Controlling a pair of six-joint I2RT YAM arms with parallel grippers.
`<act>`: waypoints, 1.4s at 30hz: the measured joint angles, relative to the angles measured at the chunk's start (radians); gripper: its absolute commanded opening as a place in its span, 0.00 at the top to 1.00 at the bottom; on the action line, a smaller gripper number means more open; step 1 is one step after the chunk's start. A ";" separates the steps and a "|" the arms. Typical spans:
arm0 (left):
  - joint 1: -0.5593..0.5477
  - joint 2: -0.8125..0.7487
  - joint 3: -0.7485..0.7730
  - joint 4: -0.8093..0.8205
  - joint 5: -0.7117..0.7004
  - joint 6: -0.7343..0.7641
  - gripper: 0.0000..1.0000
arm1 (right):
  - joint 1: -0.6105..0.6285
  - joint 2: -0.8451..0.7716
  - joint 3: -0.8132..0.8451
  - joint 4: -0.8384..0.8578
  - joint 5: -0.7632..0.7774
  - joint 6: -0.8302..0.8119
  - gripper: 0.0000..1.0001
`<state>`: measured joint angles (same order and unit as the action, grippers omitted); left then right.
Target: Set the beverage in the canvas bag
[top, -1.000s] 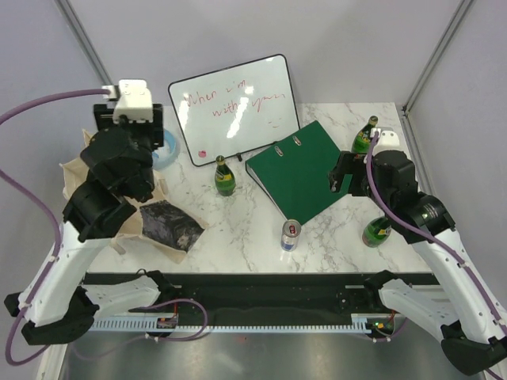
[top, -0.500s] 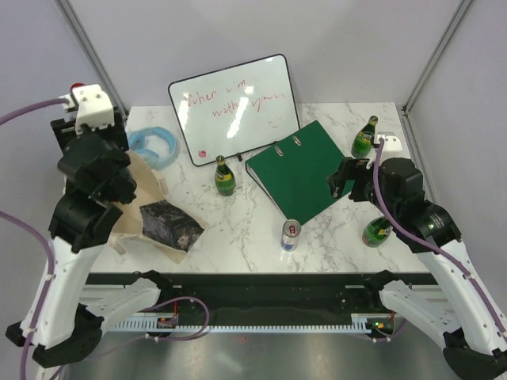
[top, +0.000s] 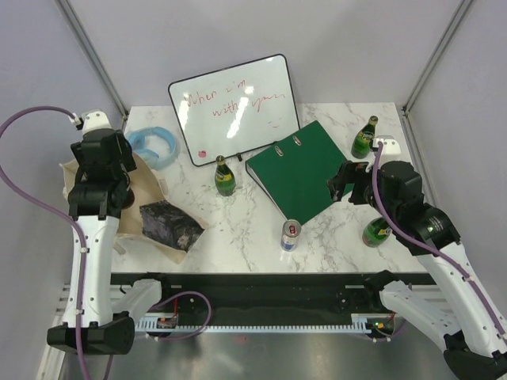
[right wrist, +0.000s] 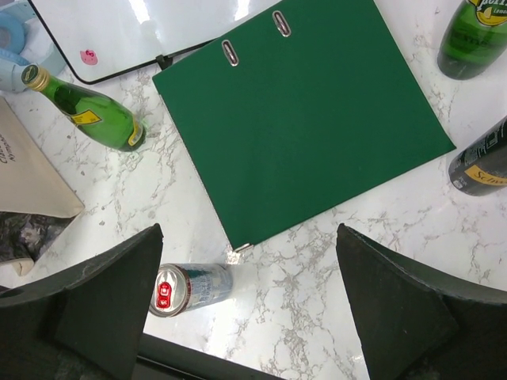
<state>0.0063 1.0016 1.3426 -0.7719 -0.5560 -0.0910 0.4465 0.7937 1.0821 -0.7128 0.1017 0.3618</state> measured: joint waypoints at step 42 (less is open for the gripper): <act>0.235 -0.050 -0.754 0.803 0.277 -0.091 0.95 | 0.000 -0.003 -0.027 0.013 0.000 -0.007 0.02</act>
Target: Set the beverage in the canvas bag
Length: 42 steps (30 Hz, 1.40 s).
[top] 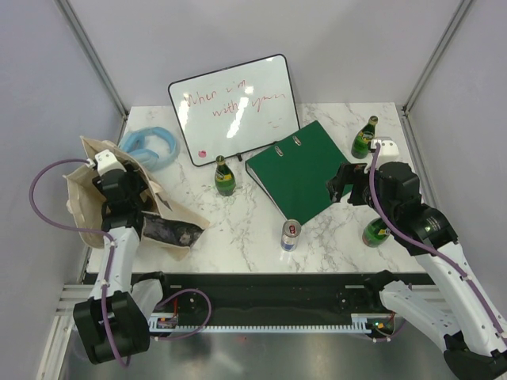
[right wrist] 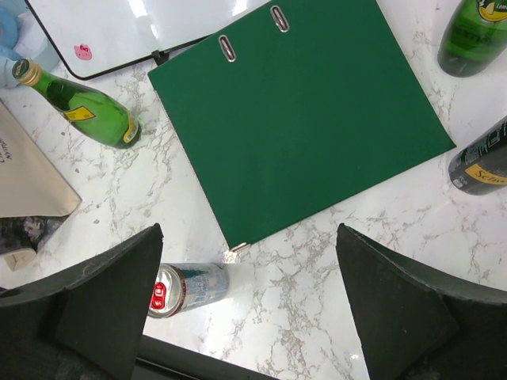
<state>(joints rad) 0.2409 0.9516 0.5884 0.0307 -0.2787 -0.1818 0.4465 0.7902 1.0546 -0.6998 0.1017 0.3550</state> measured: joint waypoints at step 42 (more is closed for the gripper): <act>0.000 -0.074 0.157 0.005 -0.008 -0.001 0.18 | 0.000 0.000 -0.007 0.013 0.000 -0.004 0.02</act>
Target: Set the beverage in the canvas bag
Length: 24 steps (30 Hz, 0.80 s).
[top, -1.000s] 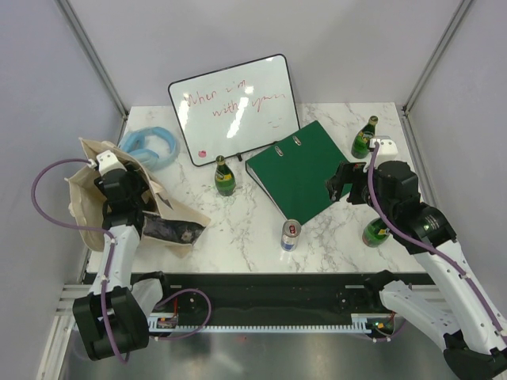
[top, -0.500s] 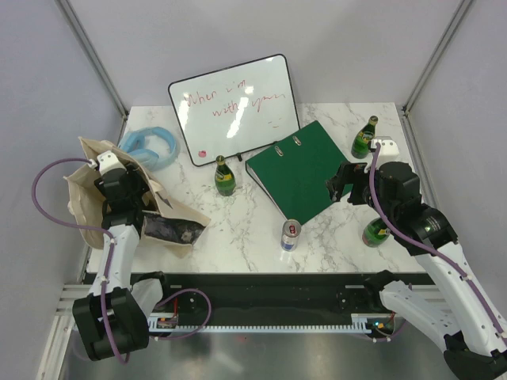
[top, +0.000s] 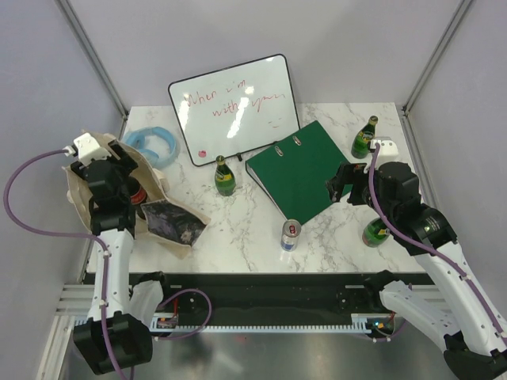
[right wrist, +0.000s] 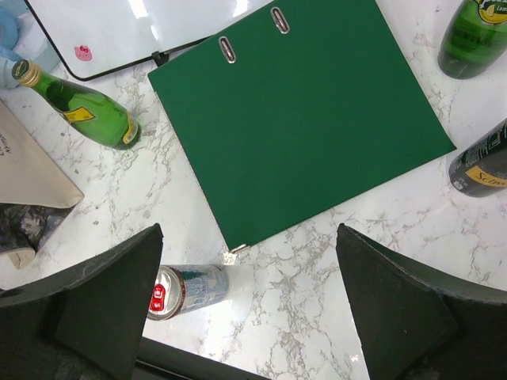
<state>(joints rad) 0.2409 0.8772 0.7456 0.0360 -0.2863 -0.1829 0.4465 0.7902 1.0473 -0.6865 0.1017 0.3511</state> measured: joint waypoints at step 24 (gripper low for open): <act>-0.035 0.098 0.653 -0.439 0.229 -0.014 0.20 | 0.000 0.002 0.000 0.000 0.000 0.000 0.02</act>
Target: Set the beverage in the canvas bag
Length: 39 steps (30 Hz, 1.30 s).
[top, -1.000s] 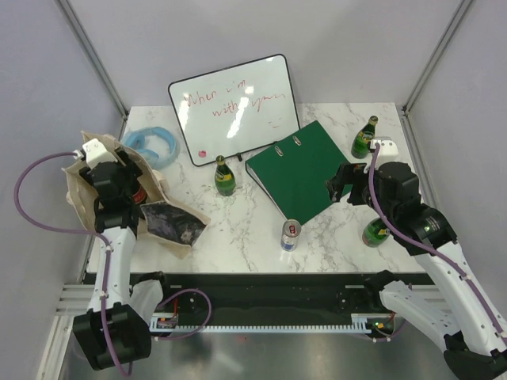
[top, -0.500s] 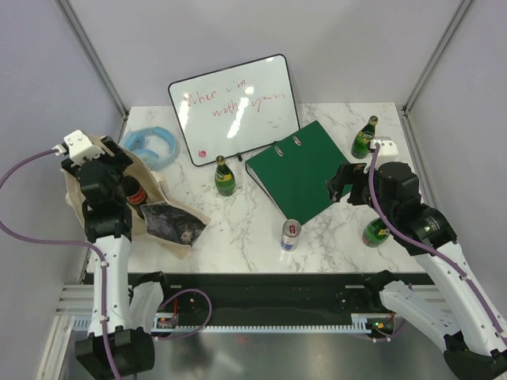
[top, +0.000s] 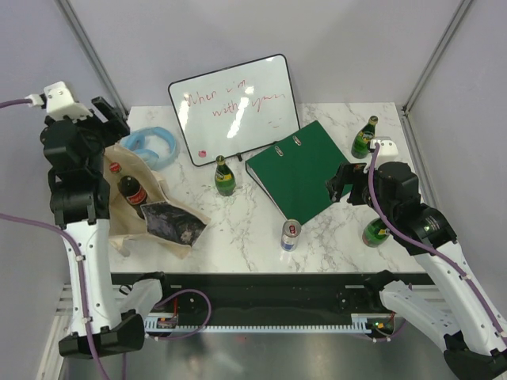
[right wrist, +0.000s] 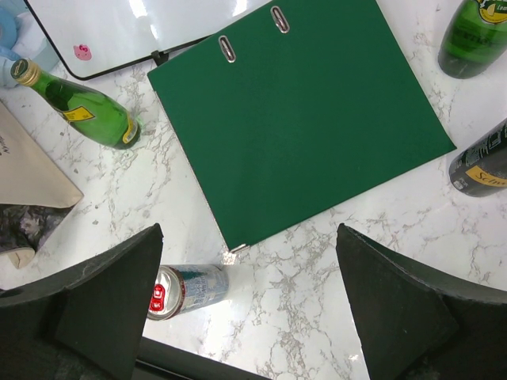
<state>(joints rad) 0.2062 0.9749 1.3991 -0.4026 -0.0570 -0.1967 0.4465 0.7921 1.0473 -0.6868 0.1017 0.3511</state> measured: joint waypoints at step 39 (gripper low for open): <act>-0.766 0.481 -0.302 0.099 -0.309 -0.139 0.28 | 0.000 0.021 0.000 -0.001 0.001 -0.004 0.02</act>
<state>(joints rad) -0.5594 1.4563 1.0973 -0.3038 -0.3664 -0.3359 0.4465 0.8131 1.0473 -0.6880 0.1024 0.3470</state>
